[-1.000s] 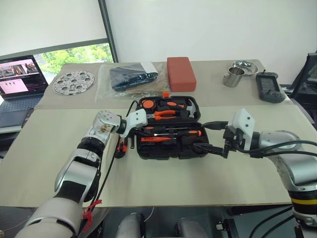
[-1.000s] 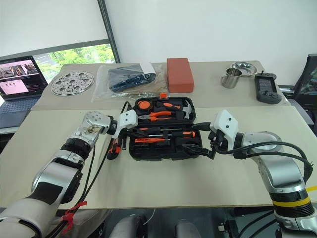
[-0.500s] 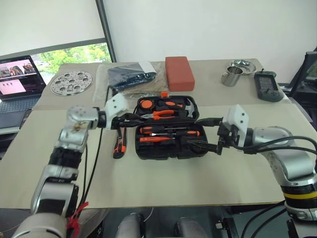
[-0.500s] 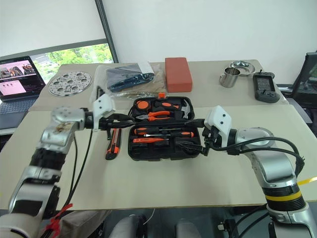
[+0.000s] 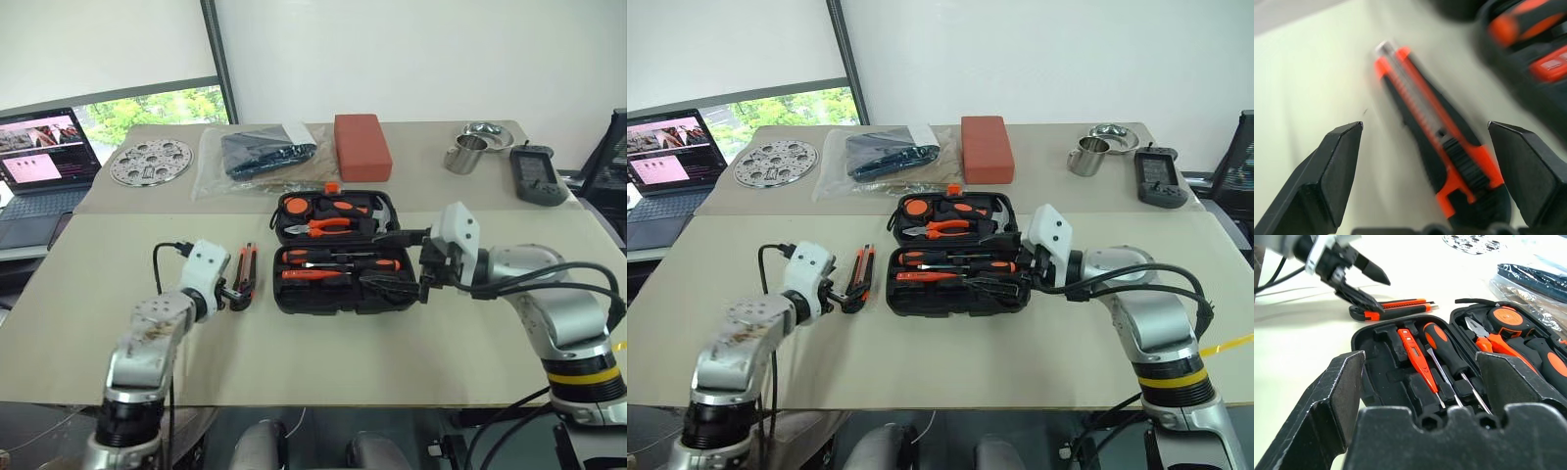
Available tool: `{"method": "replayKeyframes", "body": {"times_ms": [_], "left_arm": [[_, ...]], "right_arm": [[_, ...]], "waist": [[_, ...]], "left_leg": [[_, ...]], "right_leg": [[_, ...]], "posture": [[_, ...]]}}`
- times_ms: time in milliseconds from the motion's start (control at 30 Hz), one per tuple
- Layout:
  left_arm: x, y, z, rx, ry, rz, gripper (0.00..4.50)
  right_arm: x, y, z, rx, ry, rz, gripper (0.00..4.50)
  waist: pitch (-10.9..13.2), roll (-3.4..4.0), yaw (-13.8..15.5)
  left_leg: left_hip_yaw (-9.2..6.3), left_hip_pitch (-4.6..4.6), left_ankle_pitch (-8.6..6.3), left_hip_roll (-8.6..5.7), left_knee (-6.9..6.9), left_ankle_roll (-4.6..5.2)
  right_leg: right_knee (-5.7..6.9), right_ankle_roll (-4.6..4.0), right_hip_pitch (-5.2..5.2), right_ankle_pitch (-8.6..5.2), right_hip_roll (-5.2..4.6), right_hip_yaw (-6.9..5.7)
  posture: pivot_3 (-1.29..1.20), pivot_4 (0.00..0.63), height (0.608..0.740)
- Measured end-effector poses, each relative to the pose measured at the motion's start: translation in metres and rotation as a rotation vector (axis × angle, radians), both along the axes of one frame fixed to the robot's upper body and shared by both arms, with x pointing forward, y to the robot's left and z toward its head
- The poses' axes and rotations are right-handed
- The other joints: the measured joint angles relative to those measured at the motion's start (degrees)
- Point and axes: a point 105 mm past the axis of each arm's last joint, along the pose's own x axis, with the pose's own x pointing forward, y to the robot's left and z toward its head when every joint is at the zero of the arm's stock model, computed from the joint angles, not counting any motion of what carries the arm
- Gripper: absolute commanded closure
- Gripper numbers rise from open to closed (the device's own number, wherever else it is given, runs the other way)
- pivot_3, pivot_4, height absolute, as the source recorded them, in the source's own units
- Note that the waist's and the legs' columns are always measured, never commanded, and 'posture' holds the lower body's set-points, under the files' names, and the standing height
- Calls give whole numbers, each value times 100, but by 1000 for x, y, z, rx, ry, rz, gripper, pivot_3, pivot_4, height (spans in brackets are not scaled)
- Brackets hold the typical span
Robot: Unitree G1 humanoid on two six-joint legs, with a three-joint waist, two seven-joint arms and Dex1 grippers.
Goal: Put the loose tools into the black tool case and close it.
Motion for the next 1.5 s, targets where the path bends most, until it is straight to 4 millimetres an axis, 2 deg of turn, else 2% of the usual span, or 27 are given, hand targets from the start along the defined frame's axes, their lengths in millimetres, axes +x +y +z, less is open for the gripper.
{"method": "replayKeyframes", "body": {"times_ms": [167,333,433,533,567,633,800,900,1000,1067,1100,1133,1200,1333,1500], "left_arm": [[0,-7,-13,-15,36,57,79],[1,-16,-17,-53,42,68,79],[2,-15,-18,-63,43,85,843],[3,-18,-19,-85,46,86,1862],[3,-18,-20,-92,49,87,2332],[4,-15,-20,-92,47,92,2731],[7,-9,-18,-82,30,40,2721],[16,-2,-6,-80,-15,-82,2721],[29,-8,32,-63,-164,-297,2721],[36,-16,67,7,-288,-517,2721],[36,-20,75,23,-318,-579,2721],[36,-30,86,34,-355,-715,2721],[35,-45,84,34,-344,-863,2721],[32,-72,62,72,-234,-1115,2721],[27,-98,49,89,-166,-1284,2721]], "right_arm": [[0,-1,-1,-1,7,2,301],[0,-1,-1,-2,5,2,301],[0,-1,0,-5,1,2,301],[-1,0,0,-6,-1,3,301],[-1,0,1,-6,-3,3,301],[-1,0,1,-6,-4,1,301],[0,-1,1,-4,-7,-4,301],[0,-2,4,10,-11,-12,301],[0,-4,8,49,-12,-19,301],[-2,-10,6,55,-3,-35,301],[-3,-13,5,56,6,-41,301],[-5,-19,1,55,23,-62,301],[-5,-25,-1,51,32,-87,301],[-6,-34,-5,29,40,-127,301],[-12,-44,-15,-10,67,-159,301]], "waist": [[0,-1,-21],[-2,3,-10],[-3,2,20],[-3,2,17],[-3,1,15],[-2,-1,-22],[-2,0,-53],[6,-14,-41],[9,-18,-5],[8,-16,59],[5,-11,74],[1,-5,94],[-2,0,99],[-2,-1,96],[-1,-1,66]], "left_leg": [[0,1,0,-1,-2,-1],[1,9,0,-7,-3,-1],[1,10,0,-9,-2,-1],[1,12,1,-7,-3,-2],[1,14,1,-6,-5,-3],[2,19,2,-5,-8,-5],[2,22,4,-2,-10,-8],[3,15,6,-1,-13,-11],[4,2,5,-5,-12,-11],[12,-1,2,-6,-15,-6],[14,-2,0,-6,-18,-2],[21,-3,-5,-8,-17,5],[27,-10,-7,-9,-15,9],[25,-34,-6,-8,-9,8],[21,-35,-4,-6,-8,7]], "right_leg": [[0,0,0,0,-1,1],[-2,0,10,0,-8,1],[-5,0,11,0,-11,1],[-4,0,12,0,-8,2],[-4,0,12,0,-7,2],[-3,0,12,0,-6,3],[0,-1,10,0,-2,3],[-4,-1,4,0,-3,-1],[-12,-2,1,0,-11,-11],[-35,-2,3,1,-14,-15],[-47,-2,8,2,-15,-15],[-56,-1,10,2,-19,-13],[-60,0,6,2,-19,-9],[-63,0,-12,2,2,-13],[-62,1,-13,2,8,-7]], "posture": [[0,150,740],[0,150,740],[0,150,740],[0,150,740],[0,150,740],[0,150,740],[0,150,740],[0,150,740],[0,150,740],[0,150,740],[0,150,740],[0,150,740],[0,150,740],[0,150,740],[0,150,740]]}}
